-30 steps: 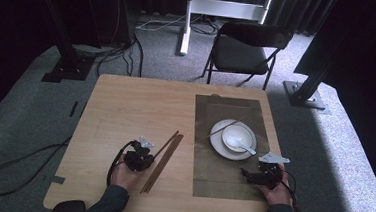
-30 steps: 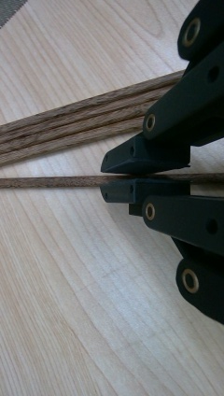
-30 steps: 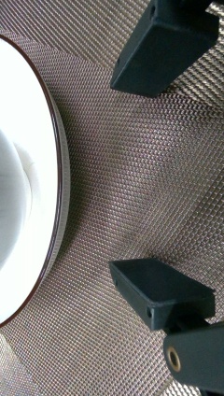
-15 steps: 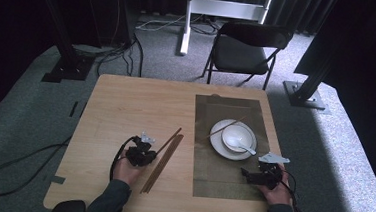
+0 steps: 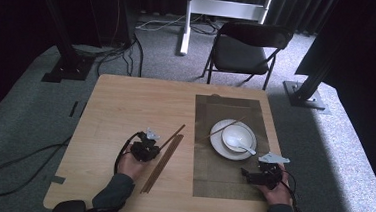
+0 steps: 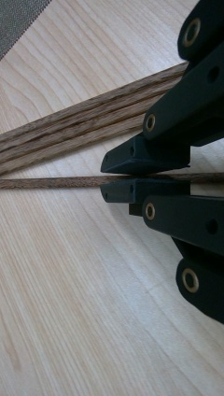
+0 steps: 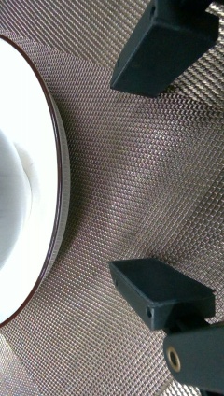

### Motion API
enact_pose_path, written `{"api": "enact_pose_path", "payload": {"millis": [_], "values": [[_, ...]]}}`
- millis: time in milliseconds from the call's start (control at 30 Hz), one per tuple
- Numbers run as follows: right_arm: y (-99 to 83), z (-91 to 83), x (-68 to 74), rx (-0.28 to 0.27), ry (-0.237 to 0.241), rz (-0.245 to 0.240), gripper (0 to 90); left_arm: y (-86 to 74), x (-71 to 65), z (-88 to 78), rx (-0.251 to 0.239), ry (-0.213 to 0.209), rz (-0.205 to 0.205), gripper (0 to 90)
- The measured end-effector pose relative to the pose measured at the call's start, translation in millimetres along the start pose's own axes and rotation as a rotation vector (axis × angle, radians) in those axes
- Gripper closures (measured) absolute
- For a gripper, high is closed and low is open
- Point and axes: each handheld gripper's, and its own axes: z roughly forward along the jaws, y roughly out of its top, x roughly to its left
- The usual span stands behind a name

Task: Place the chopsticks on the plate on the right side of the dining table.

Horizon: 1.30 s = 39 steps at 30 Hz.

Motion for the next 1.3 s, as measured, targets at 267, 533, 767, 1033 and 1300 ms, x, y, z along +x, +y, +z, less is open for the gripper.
{"api": "enact_pose_path", "payload": {"millis": [267, 533, 767, 1033, 1300], "values": [[0.0, 0.0, 0.0, 0.0, 0.0, 0.0, 11.5, 4.3, 1.8, 3.5, -0.008, 0.0, 0.002, 85.0], [0.0, 0.0, 0.0, 0.0, 0.0, 0.0, 11.5, 9.6, 4.7, 3.3, -0.041, 0.027, 0.001, 85.1], [0.0, 0.0, 0.0, 0.0, 0.0, 0.0, 11.5, 14.5, 4.3, 2.1, -0.068, 0.033, 0.007, 85.1], [0.0, 0.0, 0.0, 0.0, 0.0, 0.0, 11.5, 19.6, 1.2, -1.8, -0.1, 0.036, 0.014, 85.1], [0.0, 0.0, 0.0, 0.0, 0.0, 0.0, 11.5, 24.7, 0.2, -5.9, -0.125, 0.033, 0.018, 85.1]]}}
